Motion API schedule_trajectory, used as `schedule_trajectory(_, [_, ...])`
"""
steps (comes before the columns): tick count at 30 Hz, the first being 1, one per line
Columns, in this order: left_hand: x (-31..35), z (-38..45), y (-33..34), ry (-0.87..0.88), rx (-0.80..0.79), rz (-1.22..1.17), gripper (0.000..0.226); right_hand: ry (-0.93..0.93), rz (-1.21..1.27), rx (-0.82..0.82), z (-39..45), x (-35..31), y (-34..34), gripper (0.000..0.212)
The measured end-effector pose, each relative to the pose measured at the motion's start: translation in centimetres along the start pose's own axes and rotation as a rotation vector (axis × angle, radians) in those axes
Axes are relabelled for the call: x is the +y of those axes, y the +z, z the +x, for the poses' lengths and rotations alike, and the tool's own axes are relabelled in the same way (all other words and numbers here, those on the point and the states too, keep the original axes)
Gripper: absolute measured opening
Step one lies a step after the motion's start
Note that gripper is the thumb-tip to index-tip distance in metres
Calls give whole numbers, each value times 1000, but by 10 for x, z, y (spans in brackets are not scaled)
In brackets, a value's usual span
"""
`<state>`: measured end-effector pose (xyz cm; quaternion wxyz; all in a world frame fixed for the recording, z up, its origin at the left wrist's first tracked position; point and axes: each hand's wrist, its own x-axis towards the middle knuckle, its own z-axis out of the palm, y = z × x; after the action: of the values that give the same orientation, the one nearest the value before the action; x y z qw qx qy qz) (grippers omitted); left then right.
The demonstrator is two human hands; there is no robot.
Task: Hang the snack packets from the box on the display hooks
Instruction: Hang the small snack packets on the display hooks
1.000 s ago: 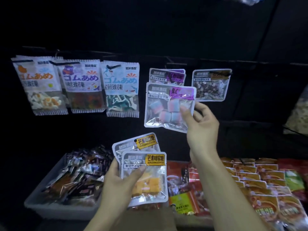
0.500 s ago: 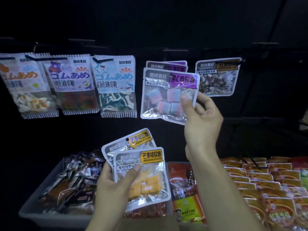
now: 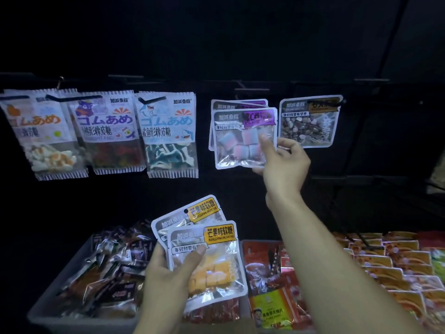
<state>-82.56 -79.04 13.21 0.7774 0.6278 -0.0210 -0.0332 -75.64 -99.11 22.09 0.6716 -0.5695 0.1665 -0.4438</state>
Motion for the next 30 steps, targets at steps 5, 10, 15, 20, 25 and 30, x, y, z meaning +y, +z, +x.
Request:
schedule_trajectory(5, [14, -8, 4, -12, -17, -61, 50, 40, -102, -15, 39, 4, 22, 19])
schedule_trajectory(10, [19, -10, -3, 12, -63, -126, 50, 85, -109, 41, -1, 23, -9, 25])
schedule_trajectory(15, [2, -1, -13, 36, -50, -161, 35, 189, -196, -156, -95, 42, -45, 21])
schedule_trajectory(20, [-3, -1, -17, 62, 32, -165, 32, 323, -213, -344, -152, 43, -59, 33])
schedule_trajectory(25, [-6, -3, -21, 64, 37, -125, 36, 335, -320, -537, -168, 37, -64, 53])
schedule_trajectory(30, [-4, -2, -23, 57, 43, -211, 17, 343, -280, -507, -161, 43, -68, 31])
